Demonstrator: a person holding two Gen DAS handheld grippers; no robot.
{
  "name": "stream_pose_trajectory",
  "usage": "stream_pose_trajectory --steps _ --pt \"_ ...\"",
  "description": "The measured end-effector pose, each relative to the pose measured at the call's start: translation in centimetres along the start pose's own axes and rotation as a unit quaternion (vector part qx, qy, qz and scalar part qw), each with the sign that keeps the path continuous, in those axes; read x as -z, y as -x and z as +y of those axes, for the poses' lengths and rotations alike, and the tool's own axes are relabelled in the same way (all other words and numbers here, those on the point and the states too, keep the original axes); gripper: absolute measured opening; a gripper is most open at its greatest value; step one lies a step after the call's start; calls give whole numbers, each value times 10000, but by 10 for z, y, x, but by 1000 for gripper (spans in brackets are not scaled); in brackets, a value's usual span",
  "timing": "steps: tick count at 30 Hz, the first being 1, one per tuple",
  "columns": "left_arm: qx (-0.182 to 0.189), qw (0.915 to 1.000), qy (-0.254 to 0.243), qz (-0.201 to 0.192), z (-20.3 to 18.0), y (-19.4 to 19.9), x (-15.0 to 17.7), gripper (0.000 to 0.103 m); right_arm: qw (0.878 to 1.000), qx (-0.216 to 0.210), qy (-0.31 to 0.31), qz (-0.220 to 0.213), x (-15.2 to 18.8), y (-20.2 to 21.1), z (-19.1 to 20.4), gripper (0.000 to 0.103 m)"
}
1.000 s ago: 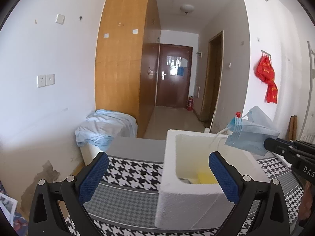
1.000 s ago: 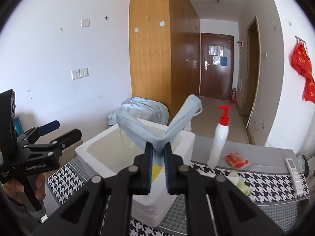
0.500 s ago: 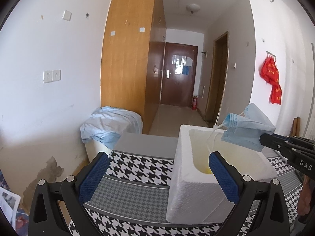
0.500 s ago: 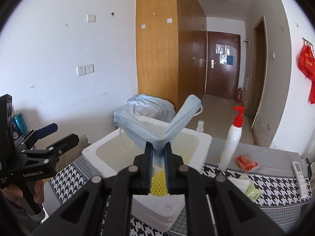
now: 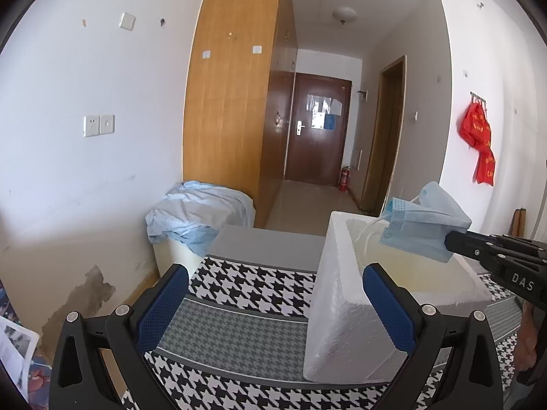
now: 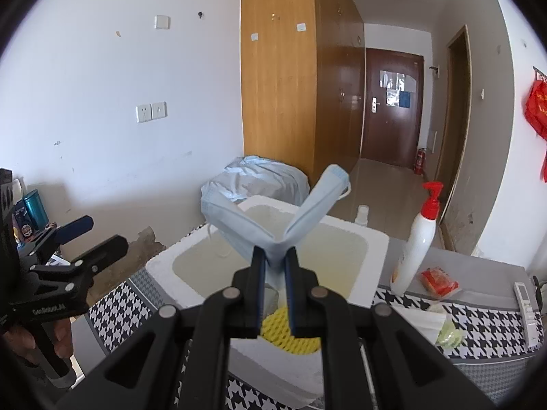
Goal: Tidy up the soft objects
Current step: 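Lower the blue mask into the foam box and open the right gripper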
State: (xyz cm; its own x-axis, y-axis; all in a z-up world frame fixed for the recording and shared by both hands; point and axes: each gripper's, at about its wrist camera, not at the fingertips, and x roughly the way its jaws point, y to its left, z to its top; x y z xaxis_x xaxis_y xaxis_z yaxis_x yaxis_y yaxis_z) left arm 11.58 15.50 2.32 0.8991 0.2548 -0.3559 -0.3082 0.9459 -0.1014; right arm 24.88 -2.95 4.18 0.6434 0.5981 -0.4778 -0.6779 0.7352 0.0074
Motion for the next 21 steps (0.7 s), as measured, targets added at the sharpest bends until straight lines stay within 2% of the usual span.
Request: stream_pose_trajectory --steps 8,10,11,12,21 --pt "-37 10000 35 9 5 2 4 102 9997 -80 -40 212 0 -14 3 16" --pt "-49 10000 23 26 6 1 4 102 9997 -87 -68 232 1 -15 3 35" --pt "-65 10000 27 22 6 1 4 102 9997 -79 -57 240 1 -15 3 54" --pt "-77 10000 36 23 6 1 4 102 9997 -69 -46 223 1 -14 4 65" --pt "-72 10000 -17 25 3 2 4 102 9998 -156 -6 86 0 -6 7 66"
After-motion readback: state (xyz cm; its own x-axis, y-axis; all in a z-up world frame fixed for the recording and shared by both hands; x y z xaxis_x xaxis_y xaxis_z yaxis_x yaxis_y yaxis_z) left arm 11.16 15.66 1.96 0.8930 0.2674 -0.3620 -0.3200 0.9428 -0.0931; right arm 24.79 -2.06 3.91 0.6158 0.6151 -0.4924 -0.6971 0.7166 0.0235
